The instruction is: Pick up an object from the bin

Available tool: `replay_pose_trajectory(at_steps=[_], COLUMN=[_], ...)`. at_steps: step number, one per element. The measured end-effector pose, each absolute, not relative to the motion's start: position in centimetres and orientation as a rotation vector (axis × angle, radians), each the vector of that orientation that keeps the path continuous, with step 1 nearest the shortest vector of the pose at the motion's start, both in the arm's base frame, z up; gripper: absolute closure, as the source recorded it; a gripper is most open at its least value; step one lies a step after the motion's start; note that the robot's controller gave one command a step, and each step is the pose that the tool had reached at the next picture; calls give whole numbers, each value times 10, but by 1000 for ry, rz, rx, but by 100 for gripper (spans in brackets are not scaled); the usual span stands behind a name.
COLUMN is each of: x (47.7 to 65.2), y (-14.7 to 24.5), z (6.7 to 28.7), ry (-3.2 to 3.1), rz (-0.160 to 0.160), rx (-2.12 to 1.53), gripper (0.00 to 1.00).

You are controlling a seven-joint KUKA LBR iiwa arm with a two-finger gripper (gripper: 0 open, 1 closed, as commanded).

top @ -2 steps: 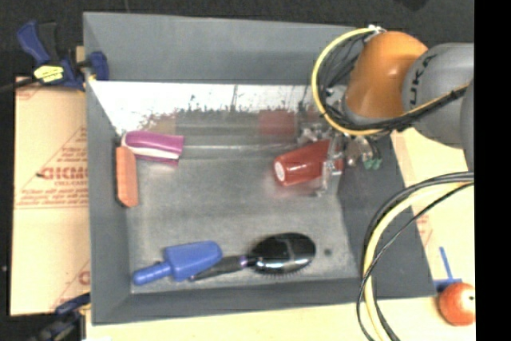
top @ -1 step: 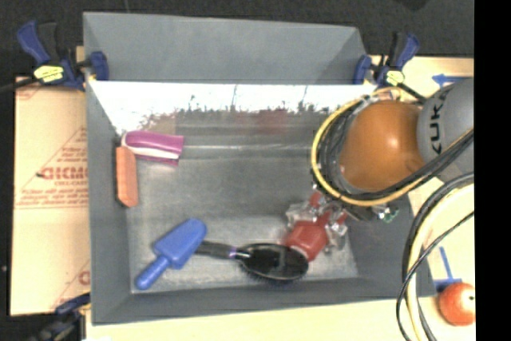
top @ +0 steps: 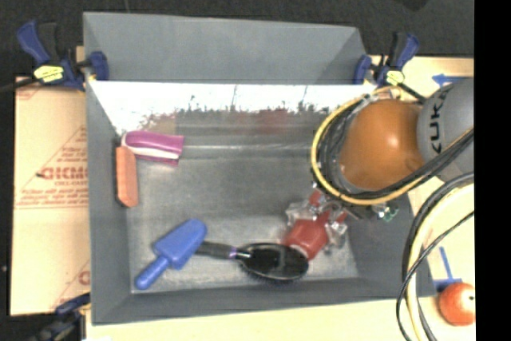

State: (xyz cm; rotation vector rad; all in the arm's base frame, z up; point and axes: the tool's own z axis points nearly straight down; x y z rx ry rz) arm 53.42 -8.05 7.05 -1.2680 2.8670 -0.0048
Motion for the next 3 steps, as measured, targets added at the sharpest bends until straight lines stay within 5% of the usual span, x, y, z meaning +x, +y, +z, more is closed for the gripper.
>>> replay_pose_trajectory(at_steps=[3], x=[533], y=[-81], z=[142], ry=[2872], rz=[-3], rx=[-1259], gripper=[100])
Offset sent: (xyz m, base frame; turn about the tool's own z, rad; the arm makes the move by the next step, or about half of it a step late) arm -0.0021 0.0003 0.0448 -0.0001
